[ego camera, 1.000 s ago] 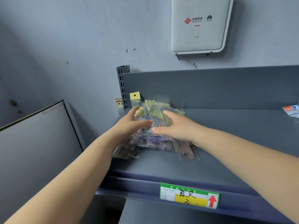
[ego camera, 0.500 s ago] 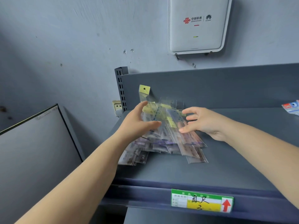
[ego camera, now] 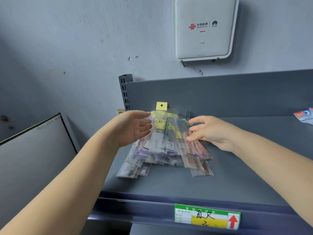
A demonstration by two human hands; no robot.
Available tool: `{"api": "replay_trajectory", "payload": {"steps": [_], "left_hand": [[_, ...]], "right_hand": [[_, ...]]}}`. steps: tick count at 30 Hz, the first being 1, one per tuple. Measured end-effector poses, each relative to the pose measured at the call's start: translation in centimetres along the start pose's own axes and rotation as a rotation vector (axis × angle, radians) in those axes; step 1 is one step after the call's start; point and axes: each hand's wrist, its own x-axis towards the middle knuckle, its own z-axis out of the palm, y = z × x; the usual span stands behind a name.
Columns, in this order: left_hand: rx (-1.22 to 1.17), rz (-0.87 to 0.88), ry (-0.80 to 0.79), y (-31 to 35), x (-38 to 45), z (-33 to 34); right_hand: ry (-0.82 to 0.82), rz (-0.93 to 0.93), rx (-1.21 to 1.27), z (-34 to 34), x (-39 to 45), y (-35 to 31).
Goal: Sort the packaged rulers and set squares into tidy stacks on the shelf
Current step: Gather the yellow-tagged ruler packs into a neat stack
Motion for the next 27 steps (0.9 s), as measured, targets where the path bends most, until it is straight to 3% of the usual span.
{"api": "replay_trajectory", "payload": {"steps": [8, 16, 22, 27], "left_hand": [[-0.155, -0.078, -0.086, 0.3, 0.5, -0.3], [0.019, -0.090, -0.073, 0.8, 1.7, 1.0], [0.020, -0.089, -0.026, 0.7, 2.0, 2.7], [0.310, -0.005, 0.019, 0.0, 2.6, 4.5]], "right_hand": [[0.010, 0.015, 0.148, 0.1, 0.5, -0.2], [0.039, 0.010, 0.072, 0.5, 0.8, 0.3], [0.020, 0.018, 0.109, 0.3, 1.0, 0.4], [-0.010, -0.008, 0.176, 0.2, 0.9, 0.4]]}}
